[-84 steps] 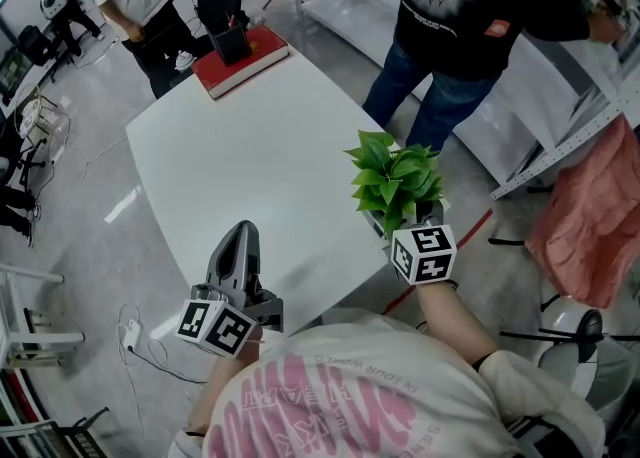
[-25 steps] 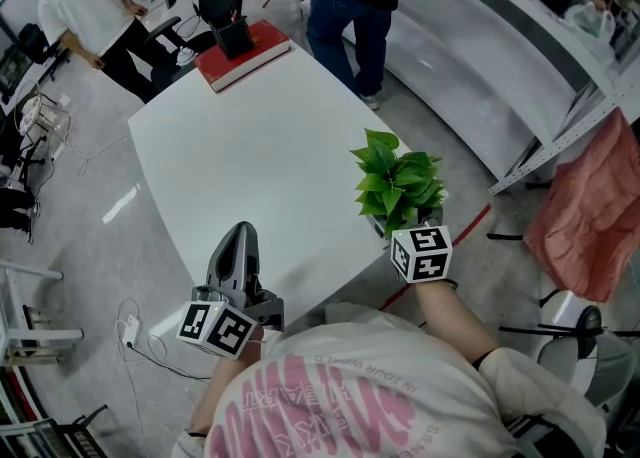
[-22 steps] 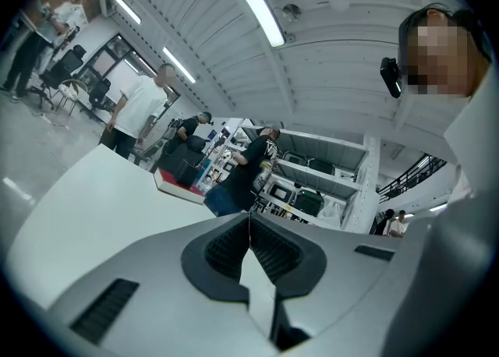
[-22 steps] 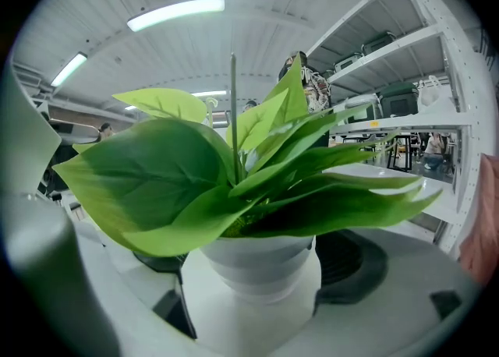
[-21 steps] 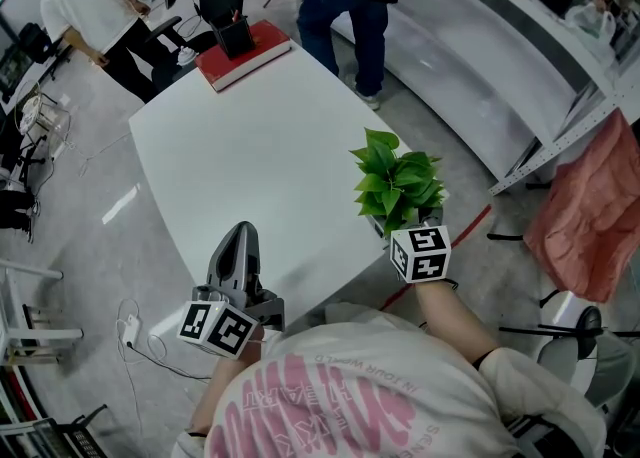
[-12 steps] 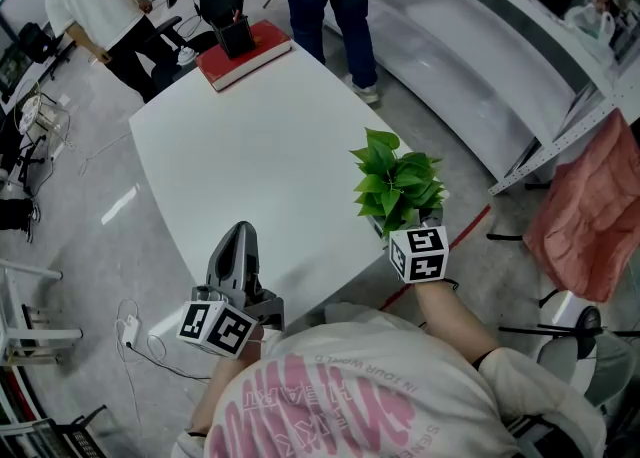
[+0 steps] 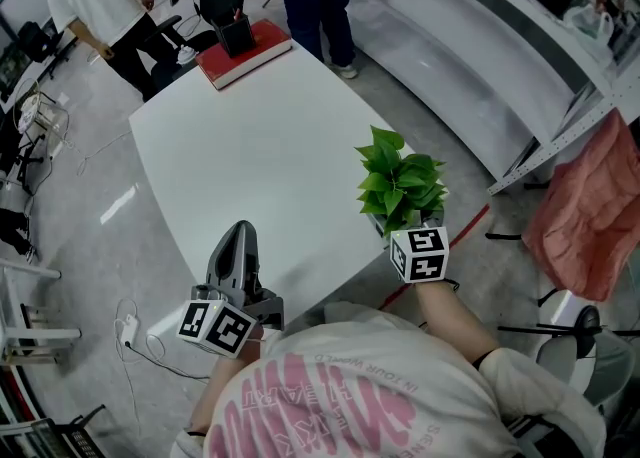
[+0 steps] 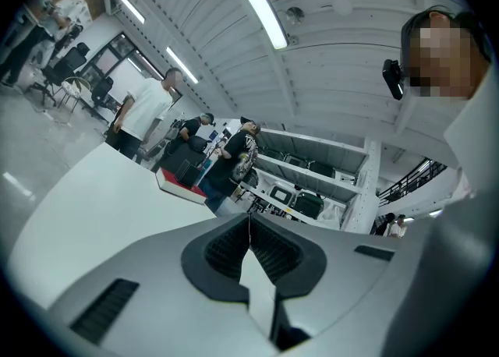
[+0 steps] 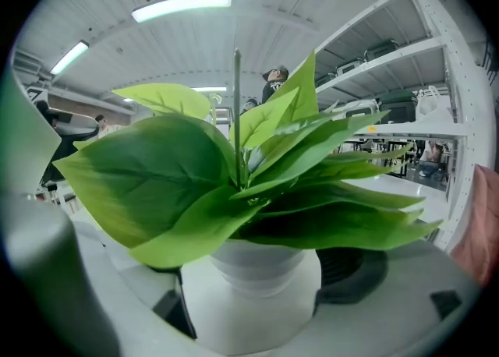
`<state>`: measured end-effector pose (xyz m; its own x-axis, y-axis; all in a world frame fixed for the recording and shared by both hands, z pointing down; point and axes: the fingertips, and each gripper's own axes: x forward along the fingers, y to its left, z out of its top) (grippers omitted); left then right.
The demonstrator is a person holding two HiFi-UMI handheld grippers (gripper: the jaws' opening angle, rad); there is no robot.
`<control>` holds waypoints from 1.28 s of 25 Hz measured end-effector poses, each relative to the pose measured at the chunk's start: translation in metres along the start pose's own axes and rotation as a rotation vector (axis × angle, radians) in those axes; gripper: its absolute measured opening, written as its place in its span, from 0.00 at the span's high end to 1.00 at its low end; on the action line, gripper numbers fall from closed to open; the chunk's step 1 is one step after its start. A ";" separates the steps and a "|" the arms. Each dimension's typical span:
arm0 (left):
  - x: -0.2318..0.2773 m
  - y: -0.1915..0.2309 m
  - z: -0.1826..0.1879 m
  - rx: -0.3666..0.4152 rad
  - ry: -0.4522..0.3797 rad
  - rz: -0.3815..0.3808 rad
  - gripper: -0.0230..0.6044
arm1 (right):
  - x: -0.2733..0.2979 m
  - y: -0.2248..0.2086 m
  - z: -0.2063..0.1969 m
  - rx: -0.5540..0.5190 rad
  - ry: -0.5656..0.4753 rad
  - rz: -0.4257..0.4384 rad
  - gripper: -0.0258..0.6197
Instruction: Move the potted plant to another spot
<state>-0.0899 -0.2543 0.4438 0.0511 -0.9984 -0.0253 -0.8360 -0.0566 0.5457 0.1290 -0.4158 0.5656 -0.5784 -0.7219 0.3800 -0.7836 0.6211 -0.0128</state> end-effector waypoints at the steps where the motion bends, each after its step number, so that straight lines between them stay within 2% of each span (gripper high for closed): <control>1: -0.001 0.000 0.001 0.001 -0.001 0.000 0.92 | 0.000 0.000 0.001 0.001 -0.002 -0.002 0.17; 12: -0.006 0.001 0.001 0.003 -0.006 -0.002 0.92 | -0.002 0.004 0.006 -0.012 -0.006 -0.003 0.15; 19: -0.008 0.006 0.004 -0.002 -0.007 -0.003 0.92 | 0.000 0.011 0.008 -0.033 0.000 -0.018 0.03; 32: -0.004 0.014 0.003 -0.016 -0.001 -0.007 0.92 | 0.004 0.013 -0.001 0.027 0.023 -0.007 0.03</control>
<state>-0.1034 -0.2509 0.4494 0.0568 -0.9979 -0.0299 -0.8266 -0.0638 0.5591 0.1166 -0.4108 0.5677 -0.5676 -0.7188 0.4015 -0.7937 0.6073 -0.0350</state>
